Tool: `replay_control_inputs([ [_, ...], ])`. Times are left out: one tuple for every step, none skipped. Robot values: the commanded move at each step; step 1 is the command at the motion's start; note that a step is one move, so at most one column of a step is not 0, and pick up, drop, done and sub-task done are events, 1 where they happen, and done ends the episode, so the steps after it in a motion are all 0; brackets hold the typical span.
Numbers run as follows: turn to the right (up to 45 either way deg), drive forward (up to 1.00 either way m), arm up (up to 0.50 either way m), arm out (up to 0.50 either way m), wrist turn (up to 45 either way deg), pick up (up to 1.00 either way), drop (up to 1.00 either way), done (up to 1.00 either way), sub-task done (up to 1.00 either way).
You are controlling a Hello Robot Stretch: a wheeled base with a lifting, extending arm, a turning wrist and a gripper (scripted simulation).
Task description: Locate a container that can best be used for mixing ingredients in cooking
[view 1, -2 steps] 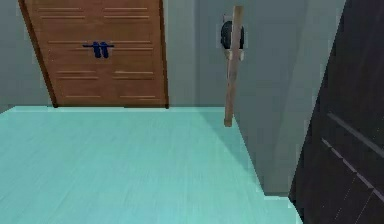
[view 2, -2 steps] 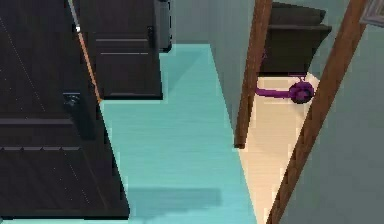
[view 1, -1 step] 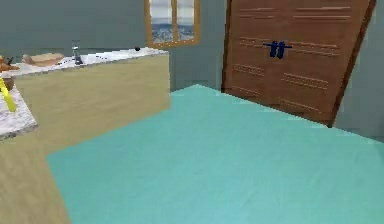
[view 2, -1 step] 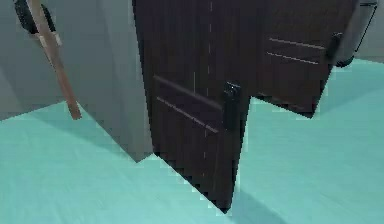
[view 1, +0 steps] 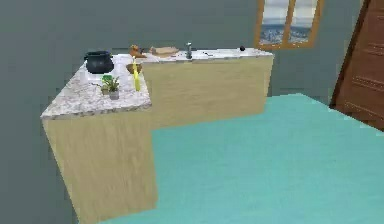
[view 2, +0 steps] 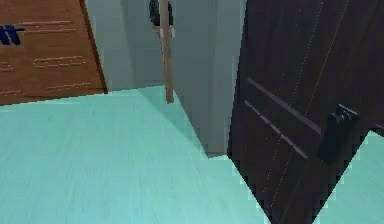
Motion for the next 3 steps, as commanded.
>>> replay_control_inputs([
  [0.0,0.80,0.00,0.00,0.0,0.00,0.00,0.00,0.00],
  [-24.0,0.00,0.00,0.00,0.0,0.00,0.00,0.00,0.00],
  [0.0,0.00,0.00,0.00,0.0,0.00,0.00,1.00,0.00],
])
